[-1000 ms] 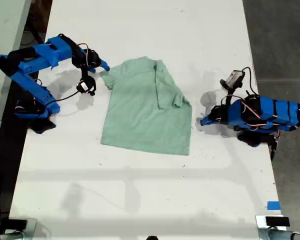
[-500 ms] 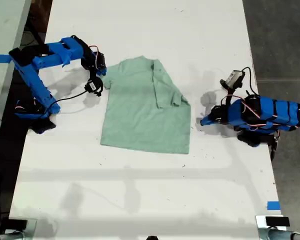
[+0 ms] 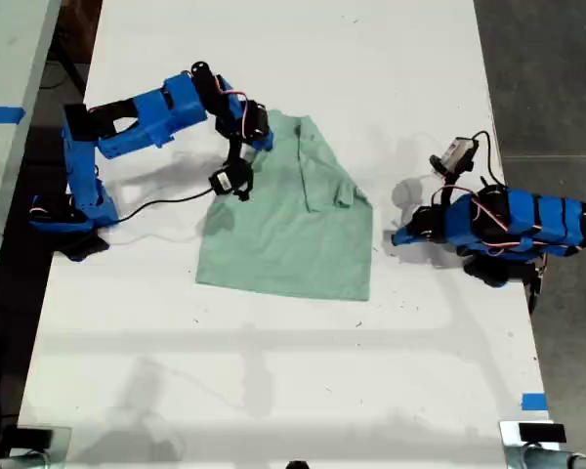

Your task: Fold t shirt

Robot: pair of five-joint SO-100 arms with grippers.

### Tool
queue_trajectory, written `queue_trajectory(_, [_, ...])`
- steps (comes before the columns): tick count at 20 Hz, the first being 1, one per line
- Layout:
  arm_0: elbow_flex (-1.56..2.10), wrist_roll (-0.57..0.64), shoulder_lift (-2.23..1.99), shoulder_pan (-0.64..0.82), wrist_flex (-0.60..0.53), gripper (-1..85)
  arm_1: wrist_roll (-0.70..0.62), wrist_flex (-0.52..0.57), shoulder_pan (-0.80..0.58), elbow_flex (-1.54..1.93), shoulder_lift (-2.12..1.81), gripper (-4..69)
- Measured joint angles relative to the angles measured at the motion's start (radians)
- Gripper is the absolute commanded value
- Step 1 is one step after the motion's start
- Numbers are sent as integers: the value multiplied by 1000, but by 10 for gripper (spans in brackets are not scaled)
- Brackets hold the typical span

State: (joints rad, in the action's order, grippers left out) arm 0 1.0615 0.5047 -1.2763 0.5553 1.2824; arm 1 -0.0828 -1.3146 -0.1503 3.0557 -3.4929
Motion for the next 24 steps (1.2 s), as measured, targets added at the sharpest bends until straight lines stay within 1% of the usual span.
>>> queue_trajectory(1, [-26, -20, 44, -31, -17, 175, 0, 0, 0, 0, 0, -25])
queue_trajectory(2, [-37, -38, 75, -52, -32, 217, 0, 0, 0, 0, 0, -25])
queue_trajectory(3, [-38, -58, 98, -64, -37, 211, 0, 0, 0, 0, 0, -25])
queue_trajectory(4, [-38, -63, 103, -66, -38, 122, 0, 0, 0, 0, 0, -25])
queue_trajectory(5, [-38, -64, 101, -66, -38, -1, 0, 0, 0, 0, 0, -25])
queue_trajectory(6, [-38, -64, 94, -64, -32, -1, 0, 0, 0, 0, 0, -25])
queue_trajectory(8, [-38, -55, 29, -61, 26, -1, 0, 0, 0, 0, 0, -25])
queue_trajectory(10, [-17, -32, -121, -55, 94, -1, 0, 0, 0, 0, 0, -25])
queue_trajectory(12, [123, -31, -347, -55, 127, -1, 0, 0, 0, 0, 0, -25])
queue_trajectory(13, [256, -41, -499, -55, 103, -1, 0, 0, 0, 0, 0, -25])
queue_trajectory(14, [417, -72, -670, -81, 38, -1, 0, 0, 0, 0, 0, -25])
queue_trajectory(17, [1046, -199, -1333, -225, -229, -2, 0, 0, 0, 0, 0, -25])
queue_trajectory(18, [1267, -238, -1571, -262, -281, -2, 0, 0, 0, 0, 0, -25])
queue_trajectory(20, [1674, -270, -2045, -295, -301, -2, 0, 0, 0, 0, 0, -25])
queue_trajectory(21, [1832, -270, -2198, -284, -301, -2, 0, 0, 2, 0, 0, -25])
queue_trajectory(23, [2039, -255, -2283, -284, -339, -2, 0, 0, 2, 0, 0, -25])
queue_trajectory(24, [2097, -255, -2292, -284, -341, -2, 0, 0, 2, 0, 0, -25])
